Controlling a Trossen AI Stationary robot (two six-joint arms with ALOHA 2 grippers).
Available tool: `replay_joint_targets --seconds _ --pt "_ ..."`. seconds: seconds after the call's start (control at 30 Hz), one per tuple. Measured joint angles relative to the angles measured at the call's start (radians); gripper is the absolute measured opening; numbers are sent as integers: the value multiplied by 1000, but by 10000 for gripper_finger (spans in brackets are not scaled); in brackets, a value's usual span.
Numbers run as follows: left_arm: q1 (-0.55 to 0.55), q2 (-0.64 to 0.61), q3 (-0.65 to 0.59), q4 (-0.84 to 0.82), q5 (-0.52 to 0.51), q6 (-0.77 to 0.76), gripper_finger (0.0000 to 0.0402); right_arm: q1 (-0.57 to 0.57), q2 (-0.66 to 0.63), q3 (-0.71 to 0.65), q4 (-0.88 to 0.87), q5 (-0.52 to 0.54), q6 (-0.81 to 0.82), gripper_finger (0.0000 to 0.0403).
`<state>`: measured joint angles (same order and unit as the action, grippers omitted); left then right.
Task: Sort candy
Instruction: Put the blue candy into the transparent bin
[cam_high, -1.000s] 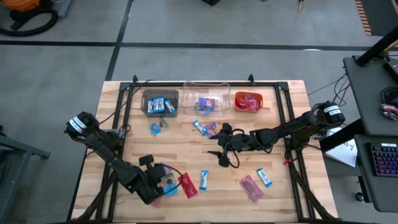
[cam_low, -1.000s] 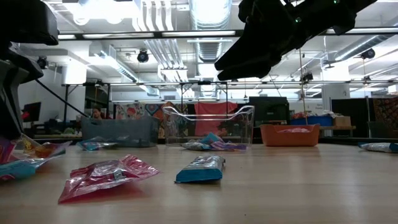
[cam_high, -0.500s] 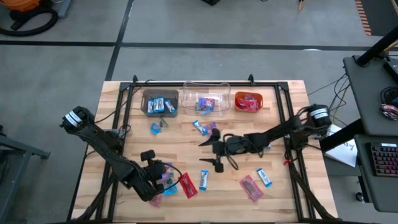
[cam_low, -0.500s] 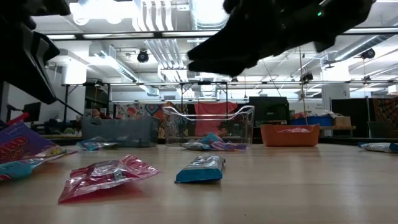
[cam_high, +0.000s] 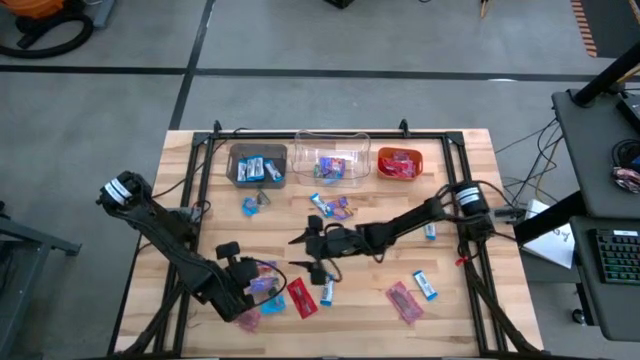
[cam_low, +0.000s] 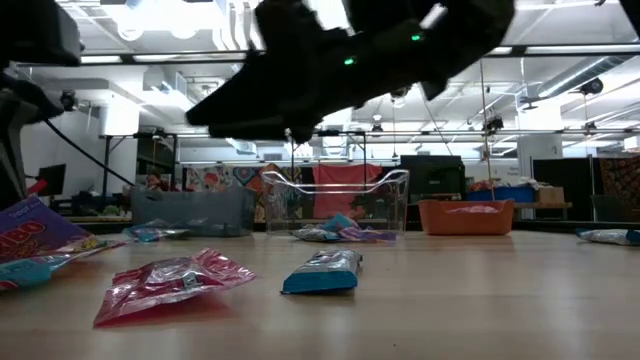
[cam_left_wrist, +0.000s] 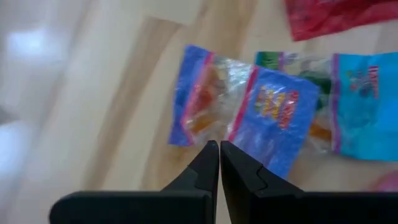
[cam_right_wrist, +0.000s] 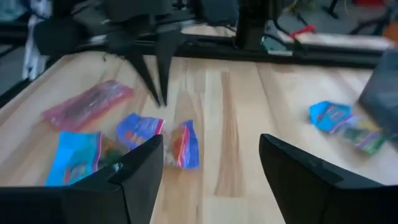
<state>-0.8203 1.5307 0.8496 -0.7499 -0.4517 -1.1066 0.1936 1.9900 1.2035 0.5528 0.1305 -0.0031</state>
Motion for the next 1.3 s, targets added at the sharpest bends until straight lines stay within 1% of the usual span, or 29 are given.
replay_joint_targets --seconds 0.2,0.37,0.43,0.57,0.7,0.77,0.87,1.1,1.2,1.3 --pt "-15 -2 -123 204 -1 -3 0 0 97 130 -92 -4 112 247" --pt "-17 -1 -220 382 -32 -8 0 0 160 195 -101 -13 190 248" --pt "-17 -2 -245 401 -49 -28 0 0 185 221 -103 -35 218 249" --pt "-17 -2 -274 403 -112 -39 0 -3 239 269 -107 -34 254 249" --pt "-16 -2 -289 417 -137 -40 0 -13 294 307 -110 -34 300 249" --pt "-16 -2 -290 417 -148 -39 0 -15 317 321 -110 -34 291 249" --pt "-16 0 -293 415 -170 -33 0 -15 336 334 -108 -47 211 249" --pt "-16 1 -304 423 -193 -28 0 -13 345 349 -105 -52 88 242" --pt "-15 2 -305 436 -202 -21 0 -16 345 357 -106 -52 41 228" --pt "-15 2 -305 464 -211 -15 0 -17 345 364 -106 -52 -8 201"
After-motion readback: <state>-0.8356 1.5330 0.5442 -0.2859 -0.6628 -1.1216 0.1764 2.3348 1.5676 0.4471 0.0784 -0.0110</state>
